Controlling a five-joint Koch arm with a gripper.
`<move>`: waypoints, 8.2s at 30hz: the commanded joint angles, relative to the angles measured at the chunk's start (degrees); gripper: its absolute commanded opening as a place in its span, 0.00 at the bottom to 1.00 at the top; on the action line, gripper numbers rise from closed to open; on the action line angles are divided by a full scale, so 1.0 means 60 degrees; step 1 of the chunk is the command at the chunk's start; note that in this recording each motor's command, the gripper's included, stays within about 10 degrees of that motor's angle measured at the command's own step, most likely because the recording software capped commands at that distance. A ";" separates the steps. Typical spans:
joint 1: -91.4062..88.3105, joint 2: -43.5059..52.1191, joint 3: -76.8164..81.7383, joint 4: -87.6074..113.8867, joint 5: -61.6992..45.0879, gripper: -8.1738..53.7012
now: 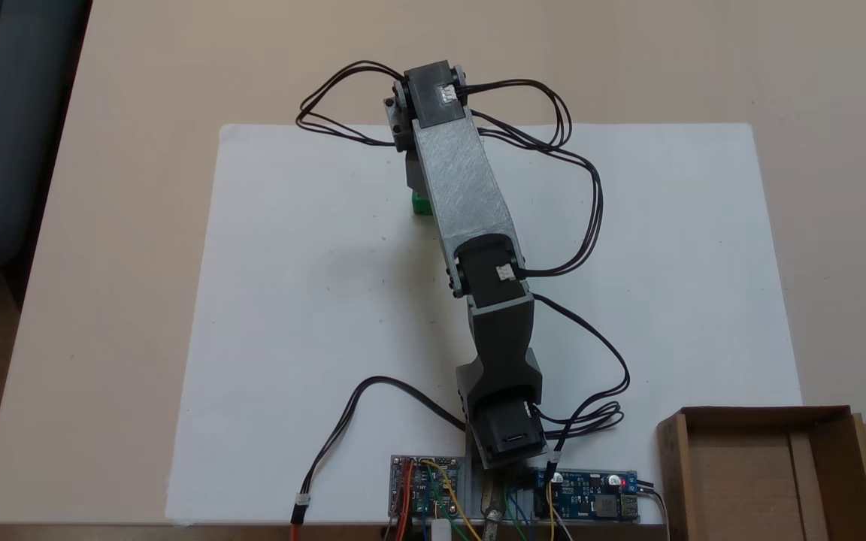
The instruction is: Grasp a green dice and put it in the bin.
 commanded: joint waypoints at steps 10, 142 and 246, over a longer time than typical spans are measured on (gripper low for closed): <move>-0.0190 -0.0293 -0.0293 -0.0454 0.0659 0.89; -0.0103 -0.2197 0.3076 -0.4263 0.1494 0.83; 1.6978 0.1538 -0.2080 0.0161 -0.7603 0.32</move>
